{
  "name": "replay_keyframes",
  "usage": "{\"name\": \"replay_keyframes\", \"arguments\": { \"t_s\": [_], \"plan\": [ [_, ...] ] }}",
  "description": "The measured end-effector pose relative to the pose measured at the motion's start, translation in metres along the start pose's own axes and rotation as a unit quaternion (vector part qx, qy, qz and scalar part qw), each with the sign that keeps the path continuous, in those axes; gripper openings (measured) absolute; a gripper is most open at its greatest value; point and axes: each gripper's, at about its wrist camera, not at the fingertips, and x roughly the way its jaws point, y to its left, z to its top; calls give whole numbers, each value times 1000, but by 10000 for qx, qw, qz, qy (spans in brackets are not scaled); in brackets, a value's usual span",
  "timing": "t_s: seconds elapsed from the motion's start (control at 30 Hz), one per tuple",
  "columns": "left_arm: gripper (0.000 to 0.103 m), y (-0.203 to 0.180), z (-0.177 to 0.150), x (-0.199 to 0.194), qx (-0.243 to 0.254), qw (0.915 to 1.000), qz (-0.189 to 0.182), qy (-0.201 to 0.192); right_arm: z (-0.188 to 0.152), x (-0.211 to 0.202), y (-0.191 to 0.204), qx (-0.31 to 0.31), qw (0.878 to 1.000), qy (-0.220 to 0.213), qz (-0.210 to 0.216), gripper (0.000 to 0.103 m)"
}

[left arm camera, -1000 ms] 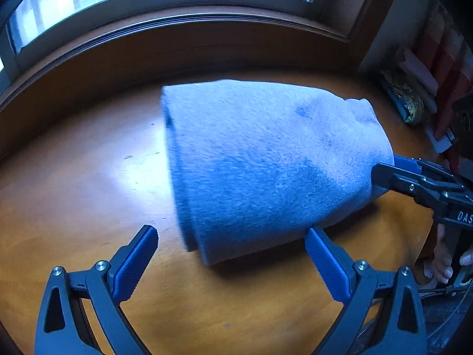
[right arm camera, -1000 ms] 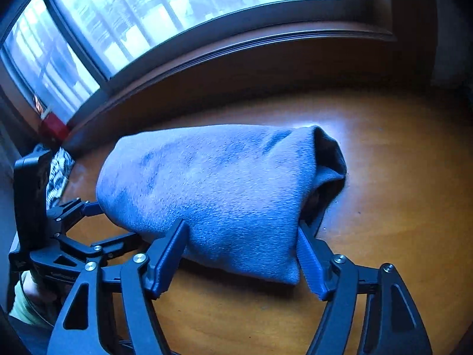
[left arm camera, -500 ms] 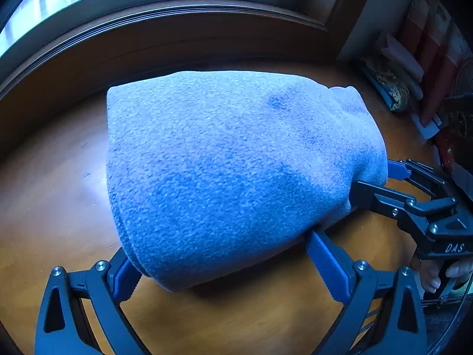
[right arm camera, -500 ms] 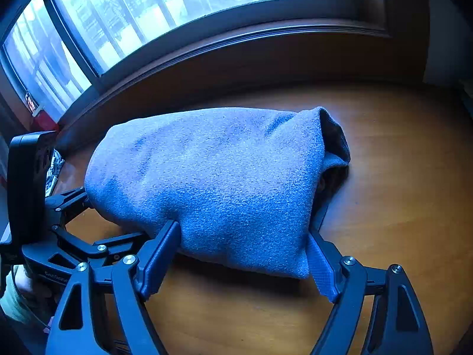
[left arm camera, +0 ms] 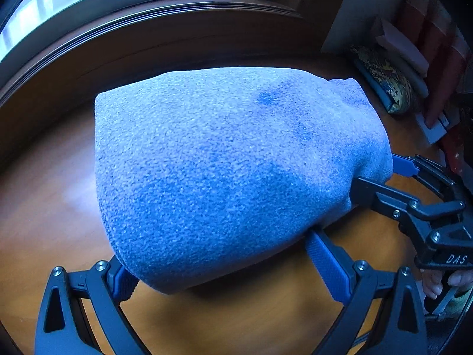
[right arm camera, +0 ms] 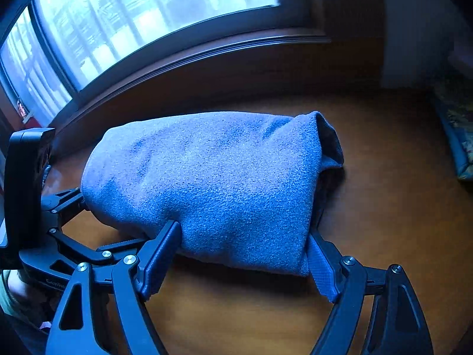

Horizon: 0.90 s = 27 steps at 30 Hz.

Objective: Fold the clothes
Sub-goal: 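Grasp the rolled sweatpants with the right gripper and carry it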

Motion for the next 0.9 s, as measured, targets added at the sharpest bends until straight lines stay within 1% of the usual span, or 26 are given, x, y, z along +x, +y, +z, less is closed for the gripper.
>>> {"name": "replay_keyframes", "arguments": {
  "t_s": [0.17, 0.33, 0.4, 0.5, 0.6, 0.77, 0.9],
  "plan": [
    [102, -32, 16, 11, 27, 10000, 49, -50, 6, -7, -41, 25, 10000, -10, -23, 81],
    [102, -47, 23, 14, -6, 9999, 99, -94, 13, -10, -72, -24, 10000, -5, -21, 81],
    [102, -53, 28, 16, -44, 9999, 126, -104, 17, -6, -70, -35, 10000, -8, -20, 81],
    [102, -44, 21, 6, -87, 9998, 166, -112, 20, -6, -79, -43, 10000, -16, -17, 81],
    [102, -48, 25, 8, -108, 9997, 205, -111, 21, -8, -86, -58, 10000, -39, -26, 81],
    [103, -57, 29, 13, -18, 9993, 369, -92, 14, -13, -96, -26, 10000, -65, -22, 81],
    [103, -63, 31, 17, 63, 9987, 488, -89, 18, -16, -107, 7, 9999, -89, -57, 81]
  ]
}}
